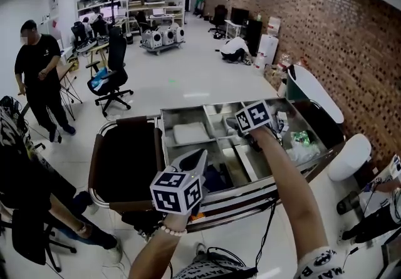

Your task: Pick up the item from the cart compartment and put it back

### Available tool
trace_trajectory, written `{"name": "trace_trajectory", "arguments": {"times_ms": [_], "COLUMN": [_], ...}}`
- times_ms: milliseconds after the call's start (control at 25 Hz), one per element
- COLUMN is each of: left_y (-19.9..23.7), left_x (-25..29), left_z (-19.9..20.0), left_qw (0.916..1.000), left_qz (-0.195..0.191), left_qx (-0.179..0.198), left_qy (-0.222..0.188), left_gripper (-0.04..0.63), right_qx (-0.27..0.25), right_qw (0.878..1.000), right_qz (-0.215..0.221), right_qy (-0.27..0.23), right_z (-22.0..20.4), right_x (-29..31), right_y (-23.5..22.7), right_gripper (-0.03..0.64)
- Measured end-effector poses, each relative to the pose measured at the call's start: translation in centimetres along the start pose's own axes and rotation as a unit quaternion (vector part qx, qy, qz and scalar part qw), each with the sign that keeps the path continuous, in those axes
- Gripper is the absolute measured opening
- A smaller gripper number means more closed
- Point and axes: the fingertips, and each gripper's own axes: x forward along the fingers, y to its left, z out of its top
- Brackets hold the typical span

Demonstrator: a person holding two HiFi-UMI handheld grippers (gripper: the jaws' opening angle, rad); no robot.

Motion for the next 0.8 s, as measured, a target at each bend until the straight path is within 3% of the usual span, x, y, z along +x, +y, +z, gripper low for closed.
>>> {"name": "trace_trajectory", "arguments": {"times_ms": [440,800], "left_y": [4.0,5.6], "left_x": [1.9,2.8], "left_z": [-0.7,-1.1], "left_qw": [0.9995,0.9990], "left_qz": [0.025,0.036], "left_qx": [-0.013,-0.018], "left_qy": [0.014,0.017], "left_gripper": [0.002,0.002], "right_qx": [0.022,0.022], "right_qw": [0.991,0.980], "right_qz": [-0.001,-0.009], "right_qy": [0.129,0.199], "right_z": [-2.4,-5.0], "right_x": [9.3,14.7], "right_y": [-4.1,-5.2], "right_gripper": [0.268,0.264]}}
